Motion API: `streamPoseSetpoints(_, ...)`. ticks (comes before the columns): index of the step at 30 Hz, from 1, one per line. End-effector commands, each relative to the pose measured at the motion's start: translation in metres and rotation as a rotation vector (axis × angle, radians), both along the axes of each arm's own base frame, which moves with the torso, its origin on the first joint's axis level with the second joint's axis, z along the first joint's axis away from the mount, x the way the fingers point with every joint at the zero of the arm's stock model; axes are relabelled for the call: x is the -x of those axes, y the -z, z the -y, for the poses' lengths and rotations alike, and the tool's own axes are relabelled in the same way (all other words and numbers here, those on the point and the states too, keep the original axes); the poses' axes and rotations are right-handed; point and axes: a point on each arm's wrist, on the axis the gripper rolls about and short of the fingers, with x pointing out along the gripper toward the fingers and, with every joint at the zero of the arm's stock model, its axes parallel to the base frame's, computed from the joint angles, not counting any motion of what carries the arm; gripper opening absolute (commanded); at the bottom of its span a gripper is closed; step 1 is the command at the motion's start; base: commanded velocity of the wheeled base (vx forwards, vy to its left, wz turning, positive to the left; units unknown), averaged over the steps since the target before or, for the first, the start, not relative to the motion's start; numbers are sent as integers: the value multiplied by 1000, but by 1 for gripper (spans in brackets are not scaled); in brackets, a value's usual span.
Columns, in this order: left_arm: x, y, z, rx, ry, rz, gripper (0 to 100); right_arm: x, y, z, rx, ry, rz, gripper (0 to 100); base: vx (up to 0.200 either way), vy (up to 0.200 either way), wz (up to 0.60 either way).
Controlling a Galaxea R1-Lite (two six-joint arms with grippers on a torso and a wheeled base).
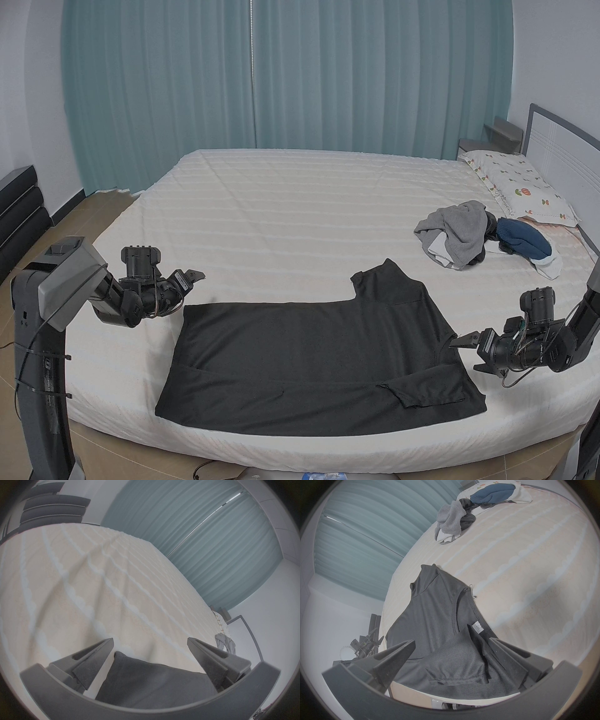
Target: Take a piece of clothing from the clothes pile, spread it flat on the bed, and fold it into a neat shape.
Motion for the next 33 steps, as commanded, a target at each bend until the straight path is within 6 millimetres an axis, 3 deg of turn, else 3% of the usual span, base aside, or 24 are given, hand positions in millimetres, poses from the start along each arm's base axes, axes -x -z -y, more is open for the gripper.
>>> streamPoseSetpoints(1,-5,22,2,0,6,-34,100,-2,6,0,3,2,-19,100,0,0,0)
streamPoseSetpoints(12,-5,24,2,-4,3,-38,100,-3,7,0,2,4,-1,100,0,0,0)
streamPoseSetpoints(13,-5,24,2,-5,2,-38,0,-4,6,0,2,4,5,100,0,0,0)
streamPoseSetpoints(24,-4,24,0,-66,-94,-31,0,-17,-1,-7,1,-13,72,100,0,0,0)
streamPoseSetpoints(33,1,23,-2,-72,-124,-1,0,-84,-11,-34,111,-54,163,100,0,0,0)
